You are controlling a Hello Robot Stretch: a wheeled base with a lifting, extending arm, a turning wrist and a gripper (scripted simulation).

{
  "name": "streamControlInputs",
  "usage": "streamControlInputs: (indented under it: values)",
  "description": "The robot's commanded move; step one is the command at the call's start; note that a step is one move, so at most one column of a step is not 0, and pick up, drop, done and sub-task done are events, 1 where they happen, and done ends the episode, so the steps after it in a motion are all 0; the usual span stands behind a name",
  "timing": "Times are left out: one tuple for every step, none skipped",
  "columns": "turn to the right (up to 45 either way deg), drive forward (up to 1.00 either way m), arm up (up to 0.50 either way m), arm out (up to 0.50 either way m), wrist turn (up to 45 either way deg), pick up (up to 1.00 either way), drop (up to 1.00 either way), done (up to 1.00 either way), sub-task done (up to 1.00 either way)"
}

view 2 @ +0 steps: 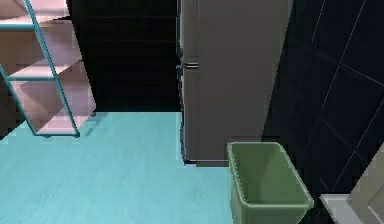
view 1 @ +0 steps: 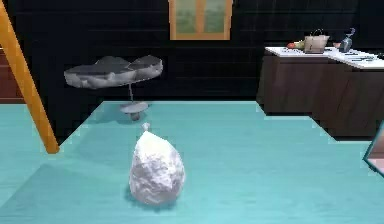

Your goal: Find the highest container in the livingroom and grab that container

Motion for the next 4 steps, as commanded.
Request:
streamControlInputs:
  values:
    - [-36.0, 0.00, 0.00, 0.00, 0.0, 0.00, 0.00, 0.00, 0.00]
    - [0.0, 0.75, 0.00, 0.00, 0.0, 0.00, 0.00, 0.00, 0.00]
    - [-45.0, 0.00, 0.00, 0.00, 0.0, 0.00, 0.00, 0.00, 0.00]
    - [-9.0, 0.00, 0.00, 0.00, 0.0, 0.00, 0.00, 0.00, 0.00]
